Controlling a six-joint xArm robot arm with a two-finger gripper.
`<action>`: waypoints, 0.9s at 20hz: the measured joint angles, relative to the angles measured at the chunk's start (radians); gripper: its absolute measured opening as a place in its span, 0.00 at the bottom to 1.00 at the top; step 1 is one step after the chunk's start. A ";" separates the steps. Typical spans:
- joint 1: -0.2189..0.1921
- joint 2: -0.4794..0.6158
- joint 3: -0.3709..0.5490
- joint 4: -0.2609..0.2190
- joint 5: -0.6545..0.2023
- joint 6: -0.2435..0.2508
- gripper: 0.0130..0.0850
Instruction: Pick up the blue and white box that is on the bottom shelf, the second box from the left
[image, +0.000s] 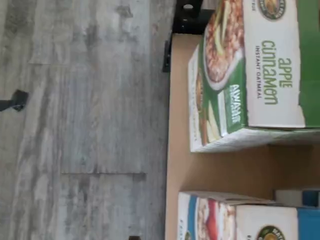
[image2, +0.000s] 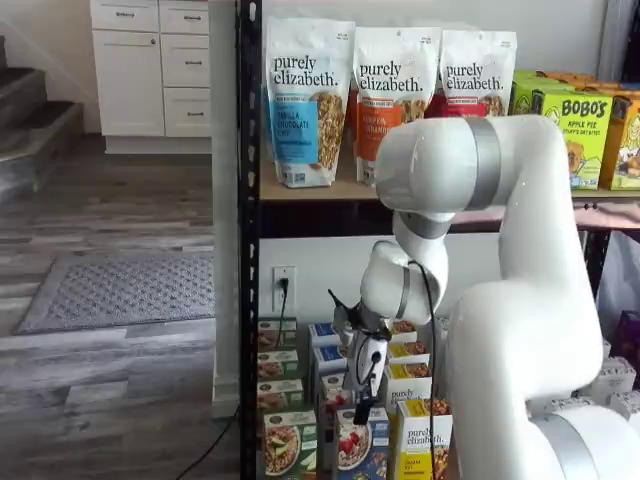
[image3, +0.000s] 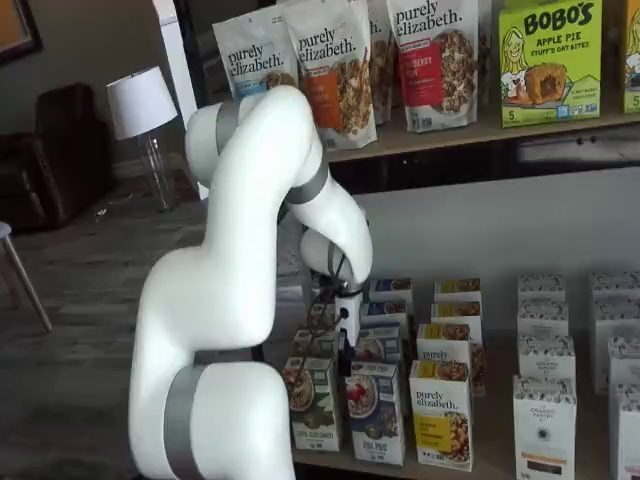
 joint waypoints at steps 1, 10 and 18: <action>0.001 0.007 -0.002 0.009 -0.015 -0.008 1.00; -0.004 0.081 -0.061 0.000 -0.065 -0.009 1.00; -0.017 0.171 -0.168 -0.047 -0.050 0.022 1.00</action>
